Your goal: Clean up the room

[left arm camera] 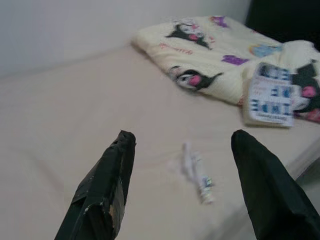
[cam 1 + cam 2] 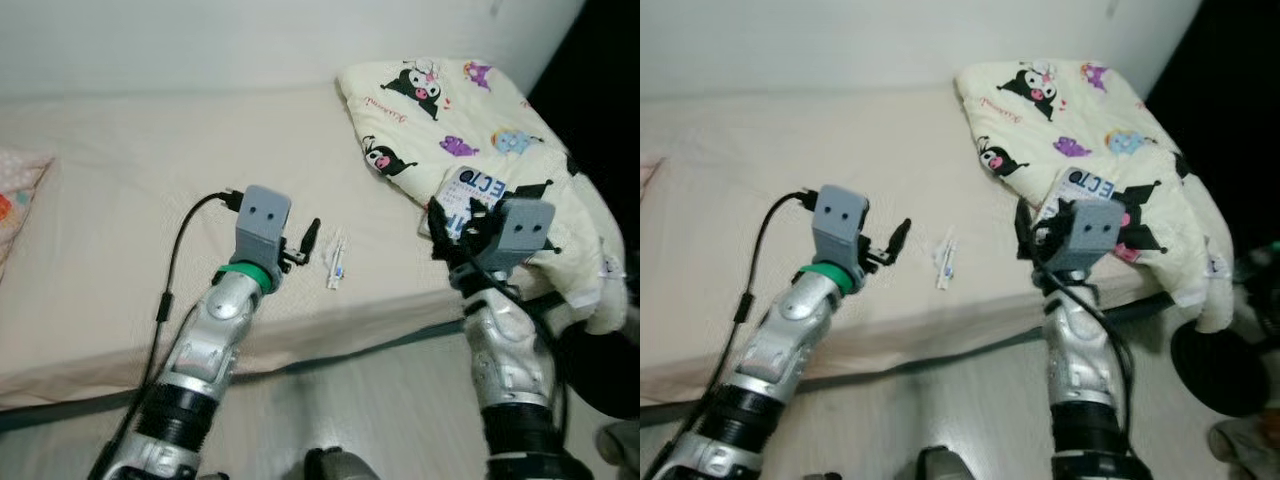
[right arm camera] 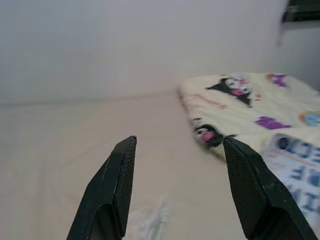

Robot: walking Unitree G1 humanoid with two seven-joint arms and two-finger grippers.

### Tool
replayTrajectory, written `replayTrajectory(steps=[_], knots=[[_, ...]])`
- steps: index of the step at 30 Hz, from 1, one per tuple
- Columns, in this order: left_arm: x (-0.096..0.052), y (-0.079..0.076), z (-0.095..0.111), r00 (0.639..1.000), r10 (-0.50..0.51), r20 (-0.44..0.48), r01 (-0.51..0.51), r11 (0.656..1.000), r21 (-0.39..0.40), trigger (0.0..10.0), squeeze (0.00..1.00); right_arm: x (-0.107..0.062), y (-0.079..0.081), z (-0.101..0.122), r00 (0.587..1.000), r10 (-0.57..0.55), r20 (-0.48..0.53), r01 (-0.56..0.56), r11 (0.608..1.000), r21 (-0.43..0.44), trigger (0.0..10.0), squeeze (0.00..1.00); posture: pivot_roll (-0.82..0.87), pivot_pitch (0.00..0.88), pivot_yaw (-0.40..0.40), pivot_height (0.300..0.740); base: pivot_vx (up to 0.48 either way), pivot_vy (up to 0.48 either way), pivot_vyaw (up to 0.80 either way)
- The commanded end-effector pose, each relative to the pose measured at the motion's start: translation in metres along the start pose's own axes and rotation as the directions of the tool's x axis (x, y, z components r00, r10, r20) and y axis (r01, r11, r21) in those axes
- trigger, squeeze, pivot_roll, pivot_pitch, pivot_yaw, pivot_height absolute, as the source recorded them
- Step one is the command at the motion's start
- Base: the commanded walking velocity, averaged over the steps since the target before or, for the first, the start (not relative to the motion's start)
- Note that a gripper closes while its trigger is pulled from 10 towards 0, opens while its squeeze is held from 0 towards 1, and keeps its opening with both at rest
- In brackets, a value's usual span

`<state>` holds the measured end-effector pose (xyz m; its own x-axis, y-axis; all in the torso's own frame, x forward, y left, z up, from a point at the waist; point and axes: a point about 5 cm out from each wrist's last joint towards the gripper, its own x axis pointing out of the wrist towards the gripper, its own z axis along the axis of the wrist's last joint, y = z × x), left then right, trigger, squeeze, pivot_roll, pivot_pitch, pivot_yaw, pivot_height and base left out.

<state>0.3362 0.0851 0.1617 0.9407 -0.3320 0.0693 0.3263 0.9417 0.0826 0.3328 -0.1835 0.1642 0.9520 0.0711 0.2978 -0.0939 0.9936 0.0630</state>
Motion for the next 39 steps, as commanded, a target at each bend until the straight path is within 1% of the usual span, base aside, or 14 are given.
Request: replayTrajectory(steps=[1,10,15,32,36,39], knots=[[-0.0004,-0.0005,-0.0059,1.0,0.004,-0.023,-0.004,1.0,0.009,10.0,0.0,-0.0035,-0.0031,-0.0028,1.0,-0.006,-0.01,0.006,1.0,-0.007,10.0,0.0,-0.12,0.081,-0.003,0.74,0.0,0.0,0.0],[-0.0007,-0.0012,-0.0061,1.0,0.003,-0.022,-0.003,1.0,0.01,10.0,0.0,-0.0037,-0.0032,-0.0027,1.0,-0.001,-0.011,0.001,1.0,-0.005,10.0,0.0,-0.12,0.082,-0.005,0.74,0.0,0.0,0.0],[-0.0008,-0.0011,-0.0047,1.0,0.008,-0.007,-0.008,1.0,0.02,10.0,0.0,-0.0035,-0.0024,-0.0026,1.0,0.003,-0.01,-0.003,1.0,-0.009,10.0,0.0,-0.12,0.082,-0.006,0.74,0.0,-0.48,0.0],[-0.0011,0.0005,-0.0054,1.0,0.014,-0.012,-0.013,1.0,0.024,10.0,0.0,-0.004,-0.0018,-0.0032,1.0,-0.002,-0.012,0.002,1.0,-0.008,10.0,0.0,-0.12,0.085,-0.002,0.74,0.0,-0.476,0.0],[-0.0003,0.0011,-0.0072,0.999,0.022,-0.028,-0.022,1.0,0.021,10.0,0.0,-0.0041,-0.0018,-0.0033,1.0,-0.003,-0.012,0.003,1.0,-0.007,10.0,0.0,-0.12,0.084,-0.002,0.74,0.0,0.0,0.0],[0.0007,0.0034,-0.0094,0.998,0.041,-0.049,-0.04,0.999,0.005,10.0,0.0,-0.004,-0.0018,-0.0034,1.0,-0.004,-0.012,0.004,1.0,-0.006,10.0,0.0,-0.12,0.085,-0.001,0.74,0.0,0.416,0.0]])
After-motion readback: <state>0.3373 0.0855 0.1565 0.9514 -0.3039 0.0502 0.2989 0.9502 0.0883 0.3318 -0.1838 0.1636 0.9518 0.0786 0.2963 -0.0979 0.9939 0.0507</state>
